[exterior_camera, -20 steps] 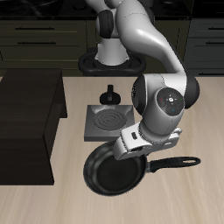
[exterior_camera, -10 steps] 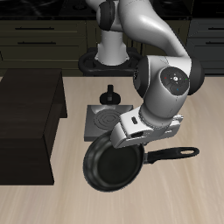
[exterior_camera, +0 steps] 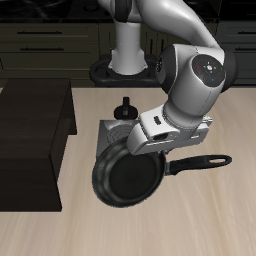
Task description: Place the frypan on the top layer of the shelf
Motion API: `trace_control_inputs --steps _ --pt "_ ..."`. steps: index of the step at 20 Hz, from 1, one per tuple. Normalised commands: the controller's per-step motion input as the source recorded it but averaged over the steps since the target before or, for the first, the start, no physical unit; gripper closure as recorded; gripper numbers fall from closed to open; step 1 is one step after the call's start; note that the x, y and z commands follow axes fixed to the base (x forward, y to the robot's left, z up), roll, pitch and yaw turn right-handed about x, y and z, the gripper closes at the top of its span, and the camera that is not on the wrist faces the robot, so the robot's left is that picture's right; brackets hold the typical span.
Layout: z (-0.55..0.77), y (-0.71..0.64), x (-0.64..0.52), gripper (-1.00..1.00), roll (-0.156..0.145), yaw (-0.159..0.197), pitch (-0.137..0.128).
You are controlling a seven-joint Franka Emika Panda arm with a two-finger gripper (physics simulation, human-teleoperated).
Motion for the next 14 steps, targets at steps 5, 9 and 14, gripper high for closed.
trace_control_inputs --steps 5,9,14 --pt "0.22 -0.02 -0.11 1.0 -0.01 0.01 -0.025" --pt "0.16 0.04 -0.25 1.0 0.023 -0.024 0.005" --pt "0.17 -0.01 -0.22 1.0 0.018 -0.008 -0.025"
